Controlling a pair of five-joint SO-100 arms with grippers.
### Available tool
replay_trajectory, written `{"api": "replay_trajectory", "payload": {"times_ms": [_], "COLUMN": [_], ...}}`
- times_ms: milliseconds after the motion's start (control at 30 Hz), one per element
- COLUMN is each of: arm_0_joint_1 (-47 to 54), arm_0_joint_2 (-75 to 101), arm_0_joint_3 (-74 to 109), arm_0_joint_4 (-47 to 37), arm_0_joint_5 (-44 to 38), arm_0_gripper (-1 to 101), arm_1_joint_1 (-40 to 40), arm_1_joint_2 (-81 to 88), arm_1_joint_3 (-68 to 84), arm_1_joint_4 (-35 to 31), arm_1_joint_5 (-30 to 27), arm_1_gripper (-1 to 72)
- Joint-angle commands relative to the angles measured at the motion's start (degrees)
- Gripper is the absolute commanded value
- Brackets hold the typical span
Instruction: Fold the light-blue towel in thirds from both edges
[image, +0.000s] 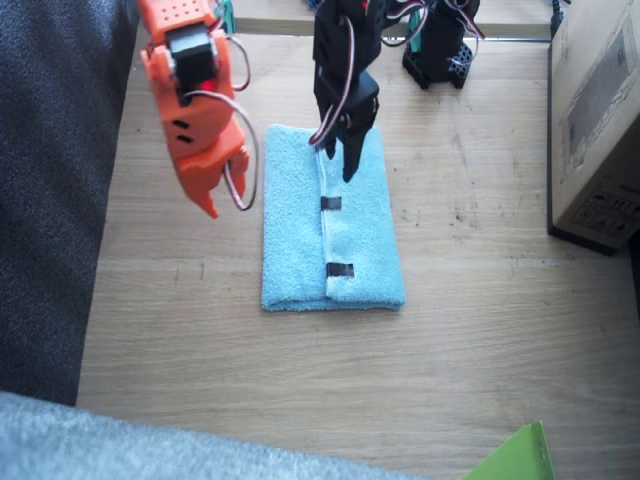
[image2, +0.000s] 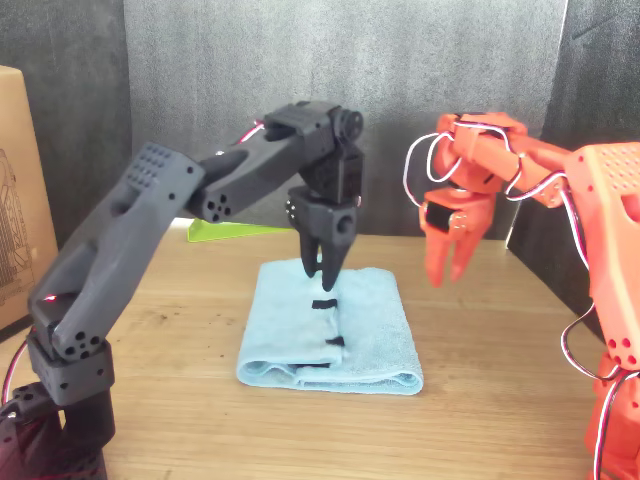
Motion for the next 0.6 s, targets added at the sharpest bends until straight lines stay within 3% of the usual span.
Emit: {"api": "replay_trajectory", "payload": {"times_ms": [0, 233, 400, 567], "arm_0_joint_1": [4.1, 24.4, 39.8, 48.8], "arm_0_joint_2": [7.8, 22.1, 43.3, 61.7], "arm_0_joint_3": [1.2, 13.4, 46.6, 76.8], "arm_0_joint_4": [0.9, -1.1, -17.2, -30.9], "arm_0_joint_5": [1.2, 0.8, 3.2, 3.9], "arm_0_gripper": [24, 20, 22, 23], "arm_1_joint_1": [-1.1, -6.2, -11.8, -14.7], "arm_1_joint_2": [5.2, 16.9, 33.4, 52.4], "arm_1_joint_3": [1.7, 19.3, 40.8, 64.6], "arm_1_joint_4": [-0.4, -9.1, -19.7, -29.9], "arm_1_joint_5": [0.1, -1.1, -2.0, -4.2], "arm_1_gripper": [18.7, 18.9, 19.1, 19.9]}}
